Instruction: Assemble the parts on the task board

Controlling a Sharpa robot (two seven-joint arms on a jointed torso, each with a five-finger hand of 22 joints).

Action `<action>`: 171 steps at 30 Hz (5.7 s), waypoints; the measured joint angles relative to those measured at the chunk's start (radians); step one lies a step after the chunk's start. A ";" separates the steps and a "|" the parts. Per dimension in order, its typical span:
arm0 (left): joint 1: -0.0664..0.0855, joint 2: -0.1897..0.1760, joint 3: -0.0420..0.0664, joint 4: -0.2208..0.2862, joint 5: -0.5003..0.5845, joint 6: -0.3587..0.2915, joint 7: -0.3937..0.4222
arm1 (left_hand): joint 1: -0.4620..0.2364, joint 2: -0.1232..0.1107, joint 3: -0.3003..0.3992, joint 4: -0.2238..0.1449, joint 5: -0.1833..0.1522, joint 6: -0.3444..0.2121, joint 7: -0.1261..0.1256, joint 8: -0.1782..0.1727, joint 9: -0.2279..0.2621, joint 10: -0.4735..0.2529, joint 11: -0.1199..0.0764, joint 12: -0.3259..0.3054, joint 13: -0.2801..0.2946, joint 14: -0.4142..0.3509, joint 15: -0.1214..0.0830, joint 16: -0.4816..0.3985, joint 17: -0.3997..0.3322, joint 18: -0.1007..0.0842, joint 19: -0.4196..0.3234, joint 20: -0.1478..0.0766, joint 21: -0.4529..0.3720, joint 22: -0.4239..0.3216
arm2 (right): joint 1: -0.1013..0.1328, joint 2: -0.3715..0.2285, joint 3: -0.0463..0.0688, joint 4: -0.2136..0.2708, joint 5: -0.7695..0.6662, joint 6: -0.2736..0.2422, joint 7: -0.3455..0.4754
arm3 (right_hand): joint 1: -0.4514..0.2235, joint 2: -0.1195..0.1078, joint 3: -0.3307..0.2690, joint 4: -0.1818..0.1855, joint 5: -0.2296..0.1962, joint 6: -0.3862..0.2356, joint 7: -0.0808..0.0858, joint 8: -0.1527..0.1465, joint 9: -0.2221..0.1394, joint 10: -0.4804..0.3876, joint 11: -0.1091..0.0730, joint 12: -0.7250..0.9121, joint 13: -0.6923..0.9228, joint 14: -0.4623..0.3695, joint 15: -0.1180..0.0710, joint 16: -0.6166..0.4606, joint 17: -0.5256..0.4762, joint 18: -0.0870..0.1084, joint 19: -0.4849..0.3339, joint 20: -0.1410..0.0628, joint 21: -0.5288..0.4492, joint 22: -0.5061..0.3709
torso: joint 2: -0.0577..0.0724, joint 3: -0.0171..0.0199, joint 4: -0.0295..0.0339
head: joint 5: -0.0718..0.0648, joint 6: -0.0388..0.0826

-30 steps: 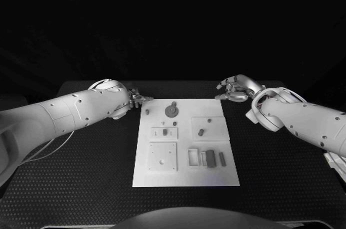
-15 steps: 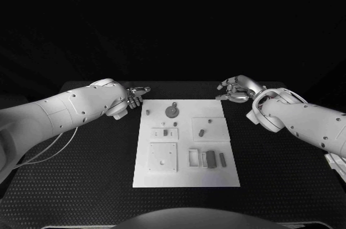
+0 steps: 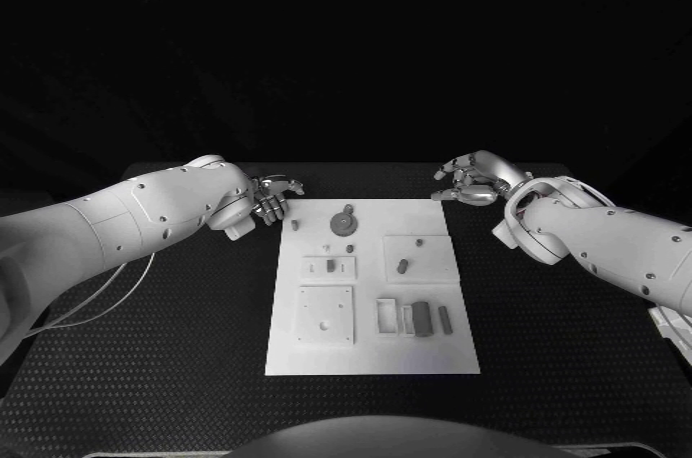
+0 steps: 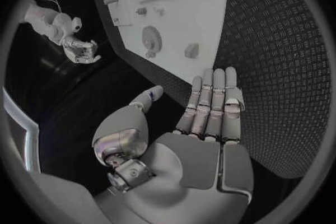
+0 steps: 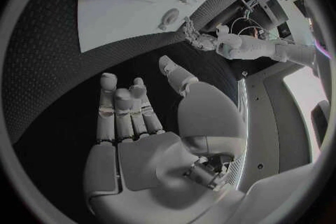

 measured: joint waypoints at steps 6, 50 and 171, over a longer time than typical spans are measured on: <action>0.001 0.003 0.000 -0.001 -0.032 0.001 -0.007 | -0.038 -0.036 0.029 -0.027 -0.163 0.027 -0.012 0.048 -0.014 0.026 -0.019 0.058 0.006 0.038 -0.024 0.027 0.012 -0.001 0.042 -0.027 0.011 0.022 | 0.000 0.000 0.000 0.000 0.000 0.000 0.000 | 0.000 0.000 0.000 0.000 0.000 -0.003 0.002 0.000 0.000 0.000 0.000 0.000 -0.001 0.000 0.000 0.000 -0.001 0.000 0.000 0.000 0.000 0.000 | 0.000 0.0001 -0.0001 | -0.002 -0.001; 0.001 0.045 0.000 -0.026 -0.204 0.159 -0.046 | 0.022 0.068 0.076 -0.117 -0.183 0.218 -0.088 0.082 -0.011 0.168 -0.097 0.178 0.018 0.192 -0.114 0.112 0.059 -0.024 0.183 -0.118 0.053 0.129 | -0.001 0.001 0.000 0.002 0.000 0.000 0.000 | 0.000 0.000 0.000 0.000 0.000 -0.003 0.003 0.000 -0.001 -0.004 -0.004 0.000 -0.003 0.000 0.000 0.000 -0.002 0.006 0.000 0.000 0.000 0.000 | 0.001 -0.0002 -0.0007 | -0.011 -0.010; -0.005 0.089 -0.002 -0.100 -0.166 0.240 -0.019 | 0.357 0.160 0.189 -0.121 -0.409 0.266 -0.094 -0.028 0.079 0.195 -0.099 0.155 0.009 0.207 -0.114 0.093 0.058 -0.041 0.218 -0.118 -0.016 0.129 | -0.001 0.004 0.000 0.006 0.001 0.000 -0.001 | 0.000 0.000 0.000 0.000 0.000 -0.003 0.003 0.000 -0.002 -0.007 0.000 0.004 -0.007 0.000 0.001 0.004 -0.004 0.002 0.000 0.000 0.000 0.000 | 0.000 -0.0004 0.0009 | -0.020 -0.033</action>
